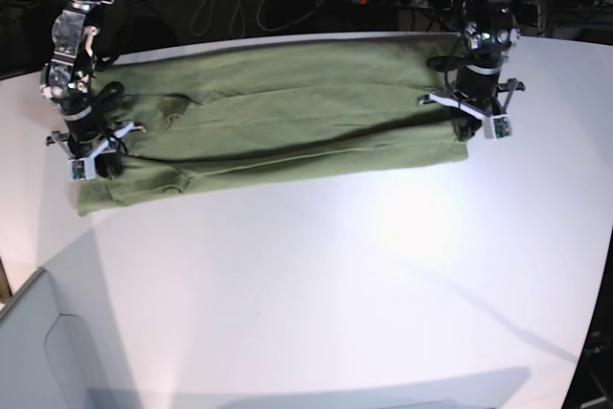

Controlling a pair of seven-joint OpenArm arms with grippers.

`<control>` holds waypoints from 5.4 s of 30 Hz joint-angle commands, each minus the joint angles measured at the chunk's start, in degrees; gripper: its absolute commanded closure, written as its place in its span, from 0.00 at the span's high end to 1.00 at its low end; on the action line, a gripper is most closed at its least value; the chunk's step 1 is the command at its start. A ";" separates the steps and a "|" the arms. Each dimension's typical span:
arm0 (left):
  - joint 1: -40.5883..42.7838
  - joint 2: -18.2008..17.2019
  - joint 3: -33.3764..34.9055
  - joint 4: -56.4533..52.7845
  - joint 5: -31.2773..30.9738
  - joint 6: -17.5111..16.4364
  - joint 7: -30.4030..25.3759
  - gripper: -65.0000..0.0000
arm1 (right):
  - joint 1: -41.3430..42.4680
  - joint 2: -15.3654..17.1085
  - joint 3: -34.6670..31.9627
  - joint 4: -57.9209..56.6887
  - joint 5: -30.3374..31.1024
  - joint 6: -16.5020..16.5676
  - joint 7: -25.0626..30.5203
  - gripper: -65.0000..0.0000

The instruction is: Fold the T-shirt properly

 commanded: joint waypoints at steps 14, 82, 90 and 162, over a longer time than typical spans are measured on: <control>-0.20 -0.39 -0.19 3.22 0.10 0.26 -1.31 0.38 | -4.41 0.59 0.53 16.22 0.23 0.67 0.31 0.64; 2.43 1.10 -0.19 6.12 0.10 0.34 -0.95 0.40 | 2.71 1.03 -4.57 22.11 0.23 0.67 -22.90 0.73; 2.26 1.10 -0.19 5.85 0.10 0.34 -1.13 0.58 | 5.96 1.03 -4.66 14.81 0.23 0.67 -22.55 0.72; 2.70 1.28 -3.36 6.12 0.19 0.26 -1.22 0.58 | 6.40 0.50 -4.57 9.18 0.50 0.58 -22.46 0.01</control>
